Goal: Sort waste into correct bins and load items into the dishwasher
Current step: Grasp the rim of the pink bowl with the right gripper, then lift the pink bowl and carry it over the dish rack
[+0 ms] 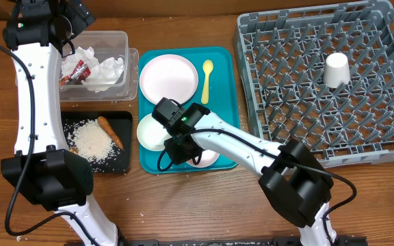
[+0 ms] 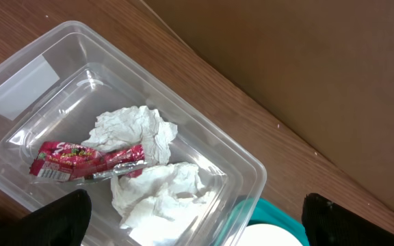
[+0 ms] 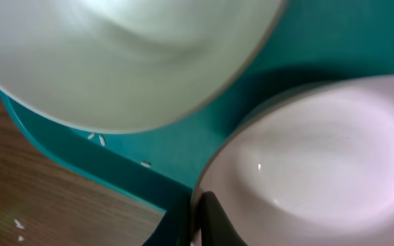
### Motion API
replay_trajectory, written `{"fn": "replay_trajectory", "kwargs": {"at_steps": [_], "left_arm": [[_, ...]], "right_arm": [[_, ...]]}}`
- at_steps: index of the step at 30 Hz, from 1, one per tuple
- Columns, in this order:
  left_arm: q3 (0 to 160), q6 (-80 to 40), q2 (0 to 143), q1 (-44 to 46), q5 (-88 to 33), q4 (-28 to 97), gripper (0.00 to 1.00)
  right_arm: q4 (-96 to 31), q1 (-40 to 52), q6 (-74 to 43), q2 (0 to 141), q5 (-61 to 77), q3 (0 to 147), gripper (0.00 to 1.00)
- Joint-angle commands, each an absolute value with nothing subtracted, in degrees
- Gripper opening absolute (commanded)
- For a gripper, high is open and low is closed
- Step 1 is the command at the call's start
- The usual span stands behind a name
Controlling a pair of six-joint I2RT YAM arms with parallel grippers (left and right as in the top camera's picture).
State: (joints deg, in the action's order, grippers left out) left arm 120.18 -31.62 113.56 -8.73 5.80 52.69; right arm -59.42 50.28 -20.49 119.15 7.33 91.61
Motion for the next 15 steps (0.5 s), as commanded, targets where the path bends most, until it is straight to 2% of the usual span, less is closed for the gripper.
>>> {"fn": "replay_trajectory", "kwargs": {"at_steps": [1, 10, 15], "left_arm": [[120.9, -32.4, 112.5, -8.6, 5.7, 52.6, 1.0], [120.9, -32.4, 112.5, -8.6, 5.7, 52.6, 1.0], [120.9, -32.4, 112.5, -8.6, 5.7, 52.6, 1.0]], "right_arm": [[-60.5, 50.3, -20.6, 119.6, 7.6, 94.3, 0.04], [-70.7, 47.6, -19.9, 119.5, 7.6, 104.2, 0.04], [-77.9, 40.1, -18.5, 117.3, 7.6, 116.2, 0.04]]}}
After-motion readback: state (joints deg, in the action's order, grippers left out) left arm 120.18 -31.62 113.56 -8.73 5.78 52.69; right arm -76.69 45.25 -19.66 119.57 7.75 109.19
